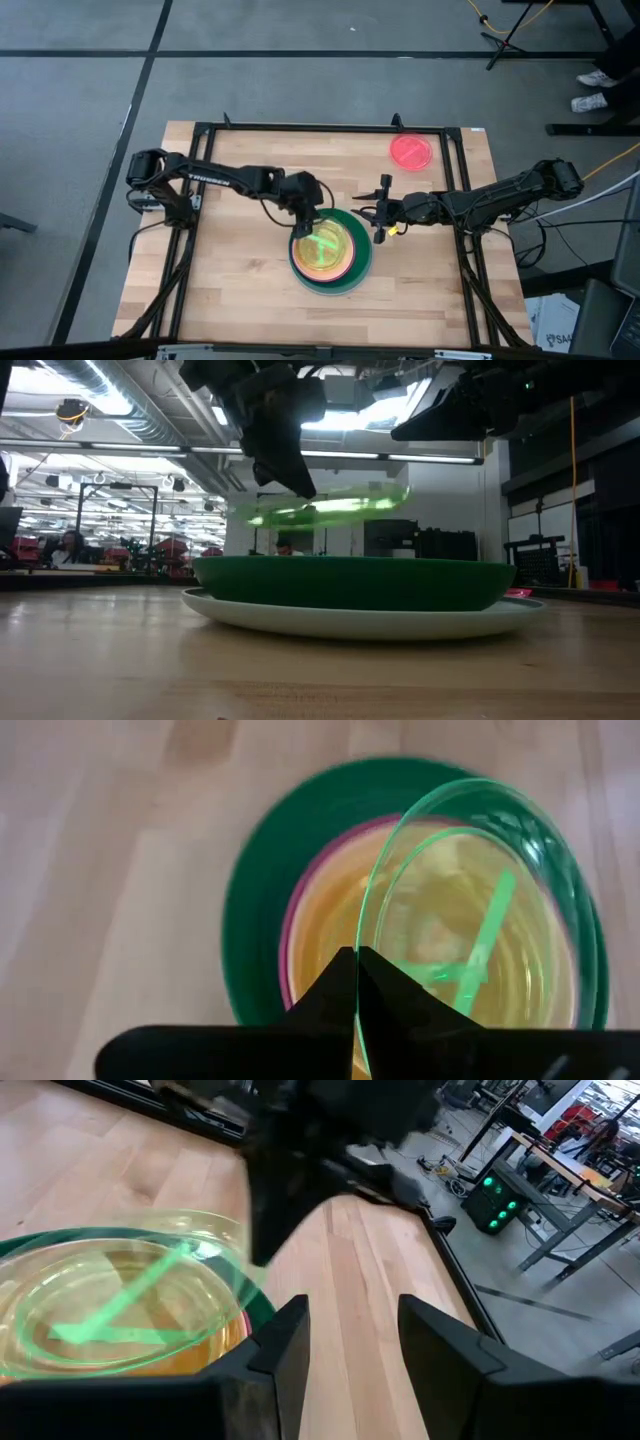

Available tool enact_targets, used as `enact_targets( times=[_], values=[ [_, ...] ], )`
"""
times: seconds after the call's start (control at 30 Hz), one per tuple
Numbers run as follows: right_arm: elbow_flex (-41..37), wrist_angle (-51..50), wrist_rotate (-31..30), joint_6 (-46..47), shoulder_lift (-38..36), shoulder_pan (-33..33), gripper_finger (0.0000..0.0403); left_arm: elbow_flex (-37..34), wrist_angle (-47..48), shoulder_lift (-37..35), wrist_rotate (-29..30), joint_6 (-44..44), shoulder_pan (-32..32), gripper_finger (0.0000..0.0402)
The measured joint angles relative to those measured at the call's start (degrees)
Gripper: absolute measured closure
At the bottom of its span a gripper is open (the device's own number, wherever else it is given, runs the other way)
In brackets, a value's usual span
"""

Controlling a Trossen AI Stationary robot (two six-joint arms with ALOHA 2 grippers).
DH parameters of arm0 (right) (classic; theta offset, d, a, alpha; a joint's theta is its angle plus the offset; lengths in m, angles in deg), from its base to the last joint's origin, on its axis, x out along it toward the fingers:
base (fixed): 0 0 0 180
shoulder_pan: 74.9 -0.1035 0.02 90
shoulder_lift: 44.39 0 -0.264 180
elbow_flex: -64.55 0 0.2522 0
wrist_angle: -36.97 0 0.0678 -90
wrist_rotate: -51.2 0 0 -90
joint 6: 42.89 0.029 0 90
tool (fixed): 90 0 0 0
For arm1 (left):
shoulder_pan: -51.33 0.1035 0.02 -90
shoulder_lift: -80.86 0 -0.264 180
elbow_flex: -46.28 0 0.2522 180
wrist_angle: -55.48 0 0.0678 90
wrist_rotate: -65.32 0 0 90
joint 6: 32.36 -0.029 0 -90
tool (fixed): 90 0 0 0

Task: Stack plastic plates
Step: Stack the green transparent plate on top of the green transparent plate

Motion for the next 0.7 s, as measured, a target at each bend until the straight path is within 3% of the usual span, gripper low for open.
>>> enact_targets(
  times=[0.2, 0.7],
  values=[
    [0.0, 0.0, 0.0, 0.0, 0.0, 0.0, 0.0256, -1.9, 0.7, 0.4, 6.3, 0.9, -3.2, 0.0401],
    [0.0, 0.1, 0.0, 0.0, 0.0, 0.0, 0.0256, -3.6, -3.9, 0.4, 6.6, 0.8, -4.2, 0.0401]
  ],
)
